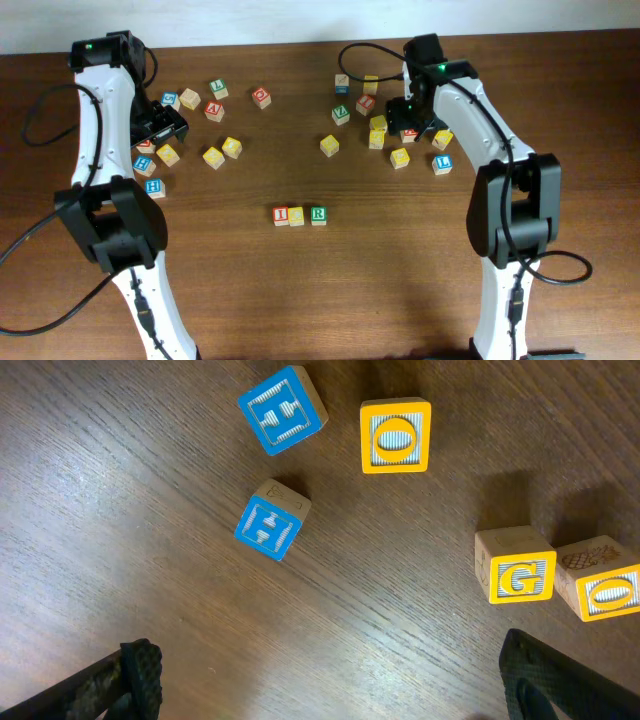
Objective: Spell out ICRA
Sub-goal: 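Move the right gripper over the red A block and grasp it, then carry the red A block and set it right of the R block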
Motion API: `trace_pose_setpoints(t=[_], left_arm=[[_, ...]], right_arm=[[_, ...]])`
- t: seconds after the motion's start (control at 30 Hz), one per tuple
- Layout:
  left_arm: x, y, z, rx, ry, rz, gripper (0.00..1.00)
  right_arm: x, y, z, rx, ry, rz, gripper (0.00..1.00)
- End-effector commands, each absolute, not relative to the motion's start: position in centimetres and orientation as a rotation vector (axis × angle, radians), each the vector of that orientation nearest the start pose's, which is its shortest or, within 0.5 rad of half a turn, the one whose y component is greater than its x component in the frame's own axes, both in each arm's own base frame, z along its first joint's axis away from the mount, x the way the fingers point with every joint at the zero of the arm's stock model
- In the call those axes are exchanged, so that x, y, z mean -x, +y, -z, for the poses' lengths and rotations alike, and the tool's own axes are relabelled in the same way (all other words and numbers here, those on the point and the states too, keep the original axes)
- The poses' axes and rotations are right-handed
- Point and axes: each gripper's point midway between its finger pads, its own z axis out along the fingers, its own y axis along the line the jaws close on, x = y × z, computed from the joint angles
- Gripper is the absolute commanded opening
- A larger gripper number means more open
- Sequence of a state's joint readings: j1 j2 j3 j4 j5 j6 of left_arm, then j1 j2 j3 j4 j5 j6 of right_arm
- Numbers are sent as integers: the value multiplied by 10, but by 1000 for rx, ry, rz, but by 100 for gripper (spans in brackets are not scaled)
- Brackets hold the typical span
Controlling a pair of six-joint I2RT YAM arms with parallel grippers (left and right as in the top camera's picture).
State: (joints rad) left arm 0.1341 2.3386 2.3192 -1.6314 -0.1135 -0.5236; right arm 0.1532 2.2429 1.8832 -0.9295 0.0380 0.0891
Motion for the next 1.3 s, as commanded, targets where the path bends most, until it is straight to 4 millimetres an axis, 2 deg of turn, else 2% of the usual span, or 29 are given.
trace_pose_setpoints(t=[0.0, 0.1, 0.3, 0.5, 0.57, 0.67, 0.7, 0.73, 0.8, 0.9, 1.03, 1.13, 1.27], left_arm=[[-425, 82, -118, 1025, 3006, -221, 99], [-425, 82, -118, 1025, 3006, -221, 99], [-425, 82, -118, 1025, 3006, -221, 99], [-425, 82, -118, 1025, 3006, -220, 99], [-425, 82, -118, 1025, 3006, -221, 99], [-425, 82, -118, 1025, 3006, -221, 99], [-425, 82, -118, 1025, 3006, -221, 99], [-425, 82, -118, 1025, 3006, -221, 99], [-425, 82, -118, 1025, 3006, -221, 99], [-425, 82, -118, 1025, 3006, -221, 99], [-425, 82, -118, 1025, 3006, -221, 99], [-425, 82, -118, 1025, 3006, -221, 99], [-425, 82, -118, 1025, 3006, -221, 99]], right_arm=[[-500, 67, -38, 90, 2880, 28, 76], [-502, 68, -28, 90, 2886, 29, 72], [-508, 68, -23, 88, 2869, 27, 68], [-504, 68, -2, 90, 2911, 34, 68], [-506, 68, -2, 90, 2906, 33, 63], [-506, 68, -2, 89, 2905, 33, 48], [-506, 67, -2, 89, 2905, 33, 46], [-507, 68, -3, 88, 2901, 33, 39], [-508, 68, -4, 88, 2898, 32, 32], [-507, 68, -4, 88, 2901, 32, 29], [-510, 69, -15, 84, 2895, 25, 24], [-514, 69, -33, 84, 2892, 24, 24], [-515, 70, -69, 85, 2891, 23, 24]])
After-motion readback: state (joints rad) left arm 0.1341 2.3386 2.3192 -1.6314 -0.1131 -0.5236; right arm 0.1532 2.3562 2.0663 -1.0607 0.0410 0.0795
